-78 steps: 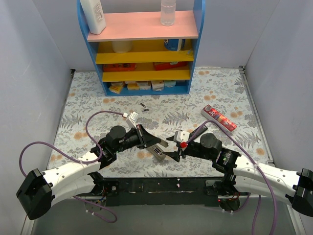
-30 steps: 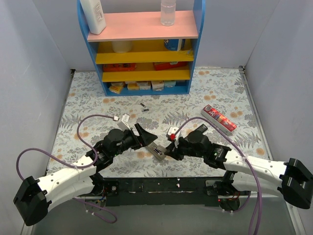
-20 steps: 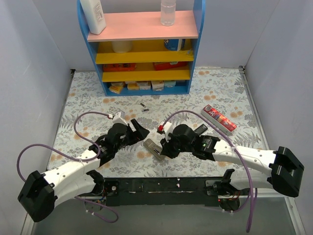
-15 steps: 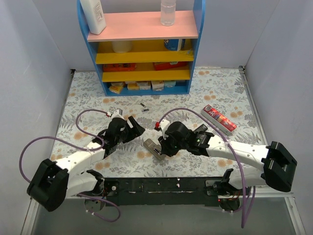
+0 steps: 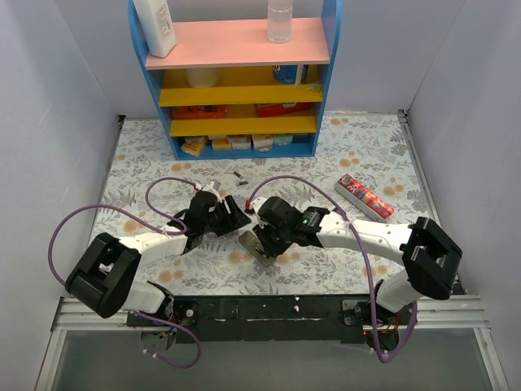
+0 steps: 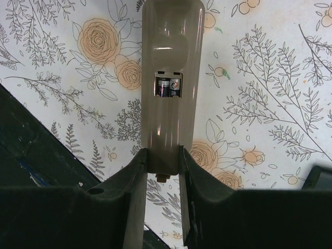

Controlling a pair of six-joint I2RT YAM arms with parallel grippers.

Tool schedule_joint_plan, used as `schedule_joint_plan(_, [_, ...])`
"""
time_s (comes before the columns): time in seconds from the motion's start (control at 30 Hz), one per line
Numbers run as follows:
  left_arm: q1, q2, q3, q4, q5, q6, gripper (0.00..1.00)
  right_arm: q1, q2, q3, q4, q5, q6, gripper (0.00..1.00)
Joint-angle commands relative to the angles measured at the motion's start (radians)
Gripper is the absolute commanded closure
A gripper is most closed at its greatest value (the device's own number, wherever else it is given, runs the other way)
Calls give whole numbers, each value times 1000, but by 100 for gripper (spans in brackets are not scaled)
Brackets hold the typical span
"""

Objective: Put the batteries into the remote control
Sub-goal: Load the battery cover into the remote control.

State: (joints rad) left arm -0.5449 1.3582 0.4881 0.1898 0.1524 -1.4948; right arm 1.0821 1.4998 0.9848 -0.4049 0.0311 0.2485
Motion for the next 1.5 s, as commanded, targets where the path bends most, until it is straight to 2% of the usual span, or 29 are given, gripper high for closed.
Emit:
schedule_joint_plan(0.0, [7,-14,-25,57,48,10,44,4,34,67,-35,13,15,99])
schedule_joint_plan(0.33, [8,-54,-92,80,58,-12,44,6,120,110,-40,27,20,99])
schedule_joint_plan(1.47, [5,-64,-163,161,147,-70,50,6,188,146,-14,38,31,99])
